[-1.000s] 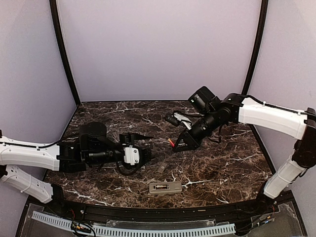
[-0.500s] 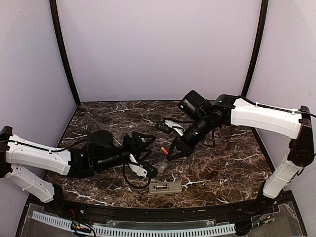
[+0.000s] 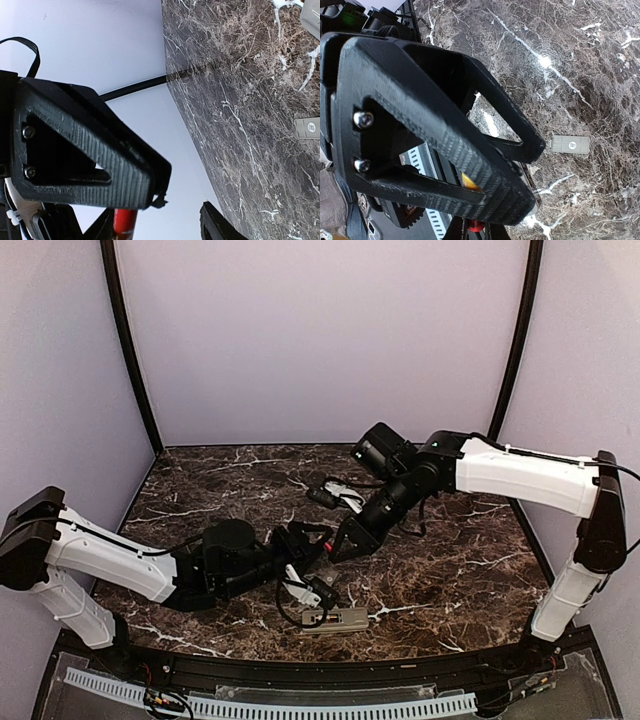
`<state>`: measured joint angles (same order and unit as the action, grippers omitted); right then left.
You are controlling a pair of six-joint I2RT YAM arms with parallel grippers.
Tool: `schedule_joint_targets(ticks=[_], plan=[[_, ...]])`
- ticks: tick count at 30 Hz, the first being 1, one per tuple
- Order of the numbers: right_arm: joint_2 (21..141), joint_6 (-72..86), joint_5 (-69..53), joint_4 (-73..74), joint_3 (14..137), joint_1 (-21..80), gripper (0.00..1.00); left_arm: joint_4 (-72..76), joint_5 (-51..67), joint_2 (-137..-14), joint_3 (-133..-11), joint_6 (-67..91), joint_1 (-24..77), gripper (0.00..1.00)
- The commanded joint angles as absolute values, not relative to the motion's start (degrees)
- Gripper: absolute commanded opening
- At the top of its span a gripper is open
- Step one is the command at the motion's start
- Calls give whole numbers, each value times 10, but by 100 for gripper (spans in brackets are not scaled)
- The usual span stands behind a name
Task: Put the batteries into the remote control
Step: Pass from the right arm to the left
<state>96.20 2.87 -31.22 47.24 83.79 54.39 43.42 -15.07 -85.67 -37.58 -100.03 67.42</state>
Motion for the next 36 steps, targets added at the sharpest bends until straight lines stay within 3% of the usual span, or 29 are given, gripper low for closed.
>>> schedule_joint_targets(ticks=[1, 4, 8, 12, 19, 22, 26, 28, 31, 36], plan=[[965, 31, -316, 457, 860, 549, 0, 501, -164, -862, -383, -1009, 677, 54], [965, 31, -315, 456, 860, 549, 0, 497, -160, -861, -383, -1005, 678, 46], [967, 32, -318, 452, 856, 549, 0, 495, -161, -857, -383, -996, 678, 15], [969, 33, -311, 449, 857, 549, 0, 494, -162, -857, -382, -992, 684, 1], [956, 40, -282, 441, 855, 549, 1, 508, -188, -861, -371, -961, 692, 0], [930, 53, -263, 423, 834, 549, 28, 506, -213, -863, -372, -909, 698, 0], [849, 89, -248, 338, 756, 548, 47, 403, -246, -835, -386, -719, 702, 0], [799, 121, -253, 263, 702, 548, 52, 300, -202, -807, -400, -527, 702, 0], [734, 170, -253, 135, 617, 548, 60, 222, -132, -782, -410, -373, 701, 0], [707, 218, -238, 71, 566, 550, 61, 143, -35, -770, -422, -177, 701, 0]])
